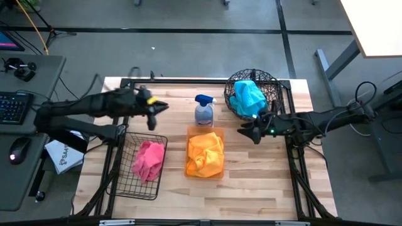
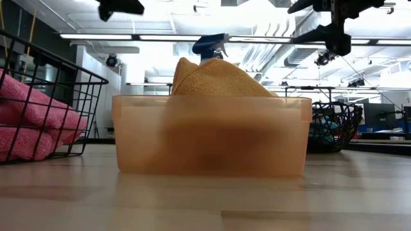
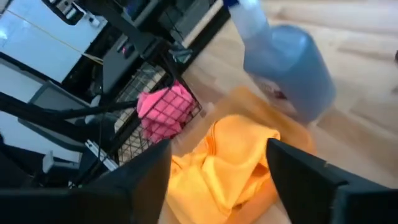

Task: Sort microfiber towel by color & place in baskets
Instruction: Return to Home Position

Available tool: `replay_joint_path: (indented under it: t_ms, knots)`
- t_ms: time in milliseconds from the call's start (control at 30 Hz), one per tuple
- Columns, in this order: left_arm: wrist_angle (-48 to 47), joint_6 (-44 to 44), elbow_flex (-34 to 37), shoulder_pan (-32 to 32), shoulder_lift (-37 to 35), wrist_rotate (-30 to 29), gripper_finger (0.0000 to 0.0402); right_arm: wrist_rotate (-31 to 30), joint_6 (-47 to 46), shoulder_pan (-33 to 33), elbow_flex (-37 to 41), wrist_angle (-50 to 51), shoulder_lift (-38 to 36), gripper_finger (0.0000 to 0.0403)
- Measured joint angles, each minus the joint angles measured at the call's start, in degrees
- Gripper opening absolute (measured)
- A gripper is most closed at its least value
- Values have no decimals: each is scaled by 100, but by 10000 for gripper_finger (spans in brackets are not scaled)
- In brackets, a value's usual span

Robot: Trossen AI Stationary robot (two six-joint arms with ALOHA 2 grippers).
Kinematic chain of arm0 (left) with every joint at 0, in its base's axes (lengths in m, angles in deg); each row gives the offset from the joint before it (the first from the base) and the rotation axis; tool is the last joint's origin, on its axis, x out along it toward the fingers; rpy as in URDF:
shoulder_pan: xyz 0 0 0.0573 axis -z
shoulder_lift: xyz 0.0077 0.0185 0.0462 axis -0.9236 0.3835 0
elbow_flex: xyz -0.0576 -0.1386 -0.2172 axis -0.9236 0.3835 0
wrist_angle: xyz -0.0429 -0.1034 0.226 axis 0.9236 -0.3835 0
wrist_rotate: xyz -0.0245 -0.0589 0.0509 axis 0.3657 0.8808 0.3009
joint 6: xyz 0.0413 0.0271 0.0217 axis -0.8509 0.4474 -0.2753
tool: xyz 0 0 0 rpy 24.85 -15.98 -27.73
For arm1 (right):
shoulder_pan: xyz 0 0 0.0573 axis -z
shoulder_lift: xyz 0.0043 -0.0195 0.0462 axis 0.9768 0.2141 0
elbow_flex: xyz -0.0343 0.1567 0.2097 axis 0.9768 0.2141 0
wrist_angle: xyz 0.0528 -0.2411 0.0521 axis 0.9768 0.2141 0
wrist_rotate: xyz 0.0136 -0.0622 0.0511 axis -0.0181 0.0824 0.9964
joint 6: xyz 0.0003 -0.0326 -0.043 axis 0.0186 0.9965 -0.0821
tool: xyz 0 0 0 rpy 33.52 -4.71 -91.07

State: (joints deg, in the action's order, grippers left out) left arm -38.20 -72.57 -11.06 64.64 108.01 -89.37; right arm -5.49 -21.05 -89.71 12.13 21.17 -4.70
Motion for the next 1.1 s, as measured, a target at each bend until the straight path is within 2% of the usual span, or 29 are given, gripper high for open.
replay_joint_path:
  t_ms: [33,100,233,333,367,533,767,1000,1100]
  knots:
    - [306,54,250,-4,-270,-5,29,0,110,46,0,-19,-38,252]
    - [1019,225,808,-13,-788,-1,10,0,307,133,0,-113,-114,217]
    - [2622,411,2035,-11,-1621,1,10,73,598,257,0,-223,-269,119]
    - [3633,740,2846,-9,-1975,4,2,189,607,288,0,-233,-398,31]
    - [3909,837,3082,-7,-2064,10,3,245,647,288,0,-233,-441,16]
    - [5021,1314,3997,52,-2366,55,1,366,707,226,0,-222,-622,15]
    - [5631,1900,4758,426,-2669,-12,0,413,743,50,0,99,-951,3]
    - [5730,1829,5187,872,-2873,-829,0,436,700,-192,0,580,-1340,1]
    - [5710,1969,5459,933,-3023,-970,0,437,627,-304,0,773,-1502,1]
